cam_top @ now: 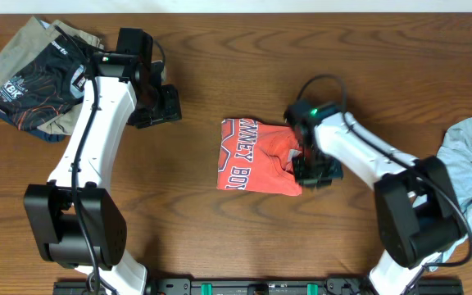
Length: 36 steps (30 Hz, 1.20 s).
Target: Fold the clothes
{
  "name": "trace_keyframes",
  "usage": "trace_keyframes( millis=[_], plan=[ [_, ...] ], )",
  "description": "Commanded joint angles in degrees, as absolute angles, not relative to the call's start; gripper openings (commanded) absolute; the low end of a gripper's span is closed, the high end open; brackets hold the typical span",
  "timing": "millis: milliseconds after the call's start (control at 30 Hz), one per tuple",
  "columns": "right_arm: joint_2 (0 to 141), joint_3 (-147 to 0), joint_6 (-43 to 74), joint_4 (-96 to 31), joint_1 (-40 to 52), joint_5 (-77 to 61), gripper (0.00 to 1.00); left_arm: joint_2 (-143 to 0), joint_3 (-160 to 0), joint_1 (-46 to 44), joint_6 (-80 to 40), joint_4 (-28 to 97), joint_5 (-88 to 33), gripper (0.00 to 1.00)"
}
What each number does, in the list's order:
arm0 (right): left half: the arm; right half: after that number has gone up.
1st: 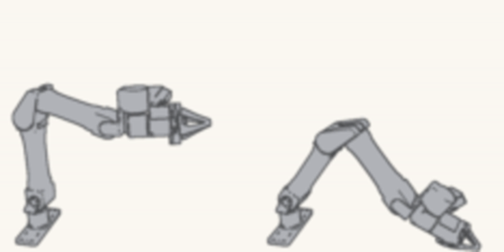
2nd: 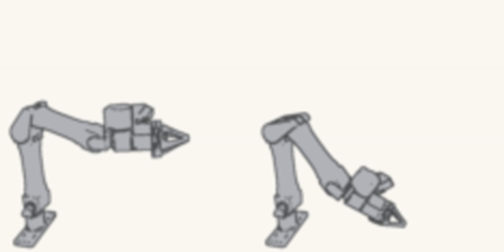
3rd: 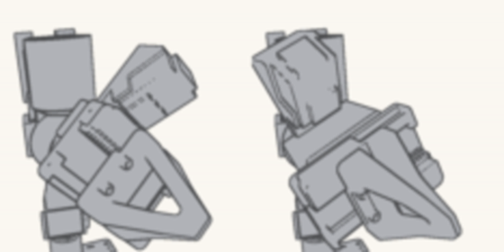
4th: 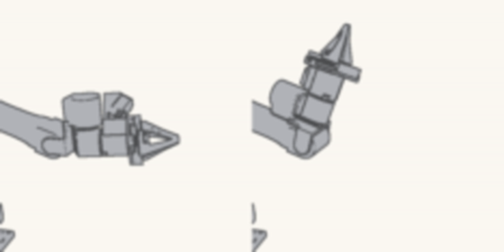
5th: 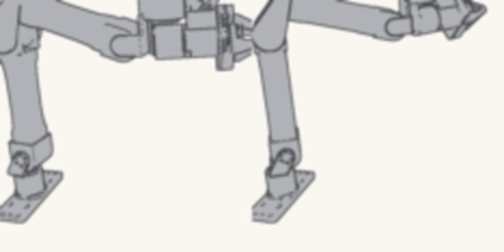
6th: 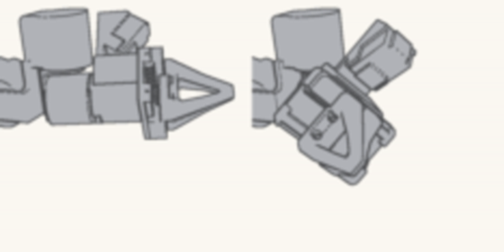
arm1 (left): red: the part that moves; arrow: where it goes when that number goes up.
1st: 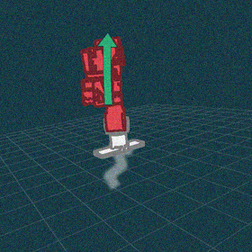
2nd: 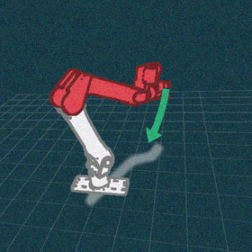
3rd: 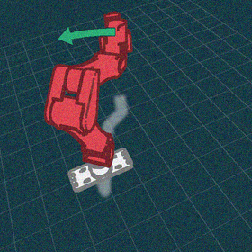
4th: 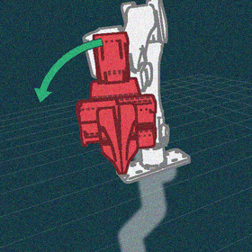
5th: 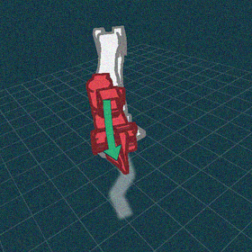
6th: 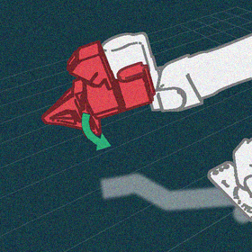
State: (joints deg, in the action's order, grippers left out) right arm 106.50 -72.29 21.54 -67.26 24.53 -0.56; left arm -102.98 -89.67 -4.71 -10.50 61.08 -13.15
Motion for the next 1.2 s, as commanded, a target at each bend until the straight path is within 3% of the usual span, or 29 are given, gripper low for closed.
trace_keyframes(
  millis=[0, 133, 267, 467, 533, 633, 833, 1167],
  plan=[
    [101.6, -78.3, 13.6, -66.3, 22.3, -4.3, 0.15, -103.7, -89.2, -4.8, -10.8, 61.2, -13.1, 0.55],
    [100.8, -80.2, 3.1, -60.7, 22.1, -19.2, 0.21, -103.7, -89.2, -4.9, -10.8, 61.1, -13.1, 0.56],
    [102.7, -80.1, -1.4, -57.8, 23.0, -30.7, 0.20, -103.7, -89.2, -4.9, -10.8, 61.1, -13.1, 0.60],
    [109.3, -80.1, -3.6, -55.9, 27.0, -33.5, 0.20, -103.7, -89.2, -5.3, -10.8, 61.0, -13.1, 0.61],
    [112.4, -80.1, -3.5, -56.2, 27.8, -31.3, 0.20, -103.7, -89.2, -5.6, -10.8, 60.9, -13.0, 0.61],
    [116.1, -80.1, -1.3, -58.2, 27.6, -23.3, 0.12, -103.7, -89.2, -6.0, -10.8, 60.9, -13.0, 0.61],
    [118.0, -80.2, 20.6, -66.2, 24.7, 7.7, 0.17, -103.7, -89.2, -7.3, -10.8, 60.9, -13.0, 0.61],
    [107.2, -80.4, 20.8, -67.5, 18.3, 14.6, 0.28, -103.7, -89.2, -9.3, -10.8, 56.9, -13.1, 0.63]
  ],
)
